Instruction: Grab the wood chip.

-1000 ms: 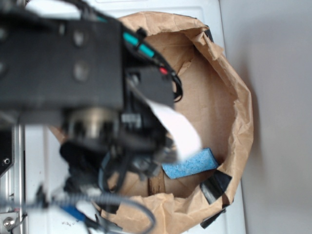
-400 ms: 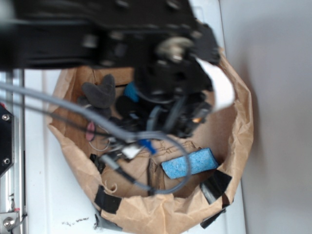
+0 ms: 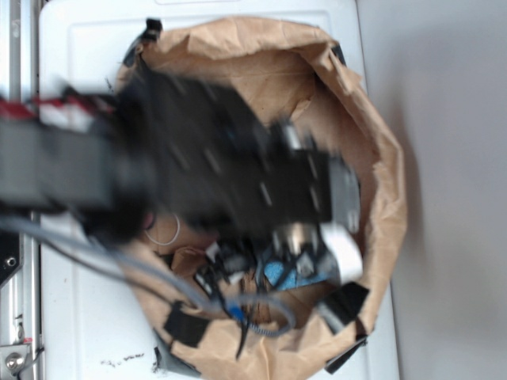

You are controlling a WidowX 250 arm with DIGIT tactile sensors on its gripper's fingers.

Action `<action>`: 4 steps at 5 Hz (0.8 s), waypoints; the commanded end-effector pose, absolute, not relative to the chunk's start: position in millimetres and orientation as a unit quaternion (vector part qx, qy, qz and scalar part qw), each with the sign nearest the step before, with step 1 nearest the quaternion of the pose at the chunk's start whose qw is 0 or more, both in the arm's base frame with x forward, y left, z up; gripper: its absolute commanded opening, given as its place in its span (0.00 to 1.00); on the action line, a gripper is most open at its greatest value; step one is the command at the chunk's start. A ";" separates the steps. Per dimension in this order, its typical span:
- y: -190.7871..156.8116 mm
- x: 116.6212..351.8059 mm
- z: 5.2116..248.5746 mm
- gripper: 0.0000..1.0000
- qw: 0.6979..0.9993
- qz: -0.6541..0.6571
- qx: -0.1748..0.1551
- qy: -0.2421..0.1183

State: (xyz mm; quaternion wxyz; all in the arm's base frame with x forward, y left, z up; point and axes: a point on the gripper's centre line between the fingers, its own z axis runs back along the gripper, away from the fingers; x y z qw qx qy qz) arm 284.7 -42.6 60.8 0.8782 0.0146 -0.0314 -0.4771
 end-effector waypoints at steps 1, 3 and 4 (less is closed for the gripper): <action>-72.6 272.1 62.6 1.00 0.817 -0.572 0.020 -0.072; -54.0 272.4 79.1 1.00 0.766 -0.630 -0.059 -0.110; -54.5 275.7 78.3 1.00 0.750 -0.648 -0.073 -0.113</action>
